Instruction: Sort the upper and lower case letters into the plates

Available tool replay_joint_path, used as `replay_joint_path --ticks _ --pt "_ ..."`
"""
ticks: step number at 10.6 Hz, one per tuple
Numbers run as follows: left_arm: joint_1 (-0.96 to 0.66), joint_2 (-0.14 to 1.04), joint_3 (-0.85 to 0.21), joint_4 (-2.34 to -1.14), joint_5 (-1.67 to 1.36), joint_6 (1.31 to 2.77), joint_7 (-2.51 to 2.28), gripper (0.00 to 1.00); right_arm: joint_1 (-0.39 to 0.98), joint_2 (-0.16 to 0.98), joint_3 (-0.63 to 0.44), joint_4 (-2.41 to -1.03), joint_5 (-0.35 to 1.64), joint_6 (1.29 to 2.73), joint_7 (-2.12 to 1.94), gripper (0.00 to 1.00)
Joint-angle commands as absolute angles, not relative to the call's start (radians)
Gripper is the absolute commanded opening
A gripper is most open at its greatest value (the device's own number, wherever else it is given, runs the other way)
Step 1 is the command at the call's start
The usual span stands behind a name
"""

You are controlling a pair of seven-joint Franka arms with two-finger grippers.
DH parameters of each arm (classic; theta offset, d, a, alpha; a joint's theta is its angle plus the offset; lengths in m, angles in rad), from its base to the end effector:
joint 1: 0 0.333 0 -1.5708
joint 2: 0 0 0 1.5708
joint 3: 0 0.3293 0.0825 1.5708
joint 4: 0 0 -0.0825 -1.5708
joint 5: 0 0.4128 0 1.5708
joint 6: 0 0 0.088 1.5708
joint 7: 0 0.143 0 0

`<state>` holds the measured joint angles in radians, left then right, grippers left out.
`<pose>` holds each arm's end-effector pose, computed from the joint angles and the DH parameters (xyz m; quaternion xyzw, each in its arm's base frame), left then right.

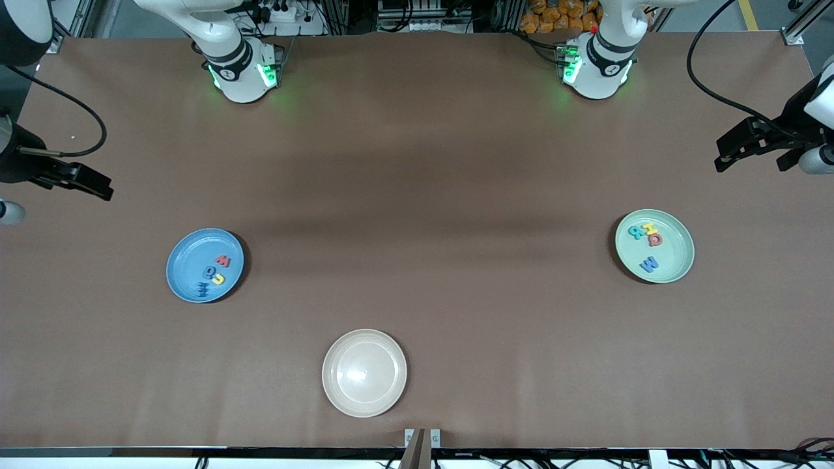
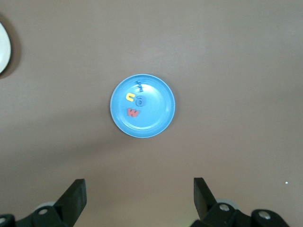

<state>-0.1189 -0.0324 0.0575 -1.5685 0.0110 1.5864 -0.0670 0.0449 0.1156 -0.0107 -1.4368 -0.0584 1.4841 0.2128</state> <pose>0.5756 -0.0333 0.6231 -0.9997 -0.0029 -0.0254 0.0030 0.6091 0.0124 0.5923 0.9949 -0.0906 -0.0302 0.0337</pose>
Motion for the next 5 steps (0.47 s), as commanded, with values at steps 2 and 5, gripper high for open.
replay_joint_path --ticks 2,5 --pt "-0.112 -0.035 0.057 -1.566 -0.008 1.580 -0.074 1.00 0.006 0.072 0.017 -1.479 -0.015 1.509 0.199 1.00" --pt "-0.112 -0.035 0.057 -1.565 -0.003 1.580 -0.061 1.00 -0.015 0.041 0.009 -1.525 0.014 1.526 0.199 1.00"
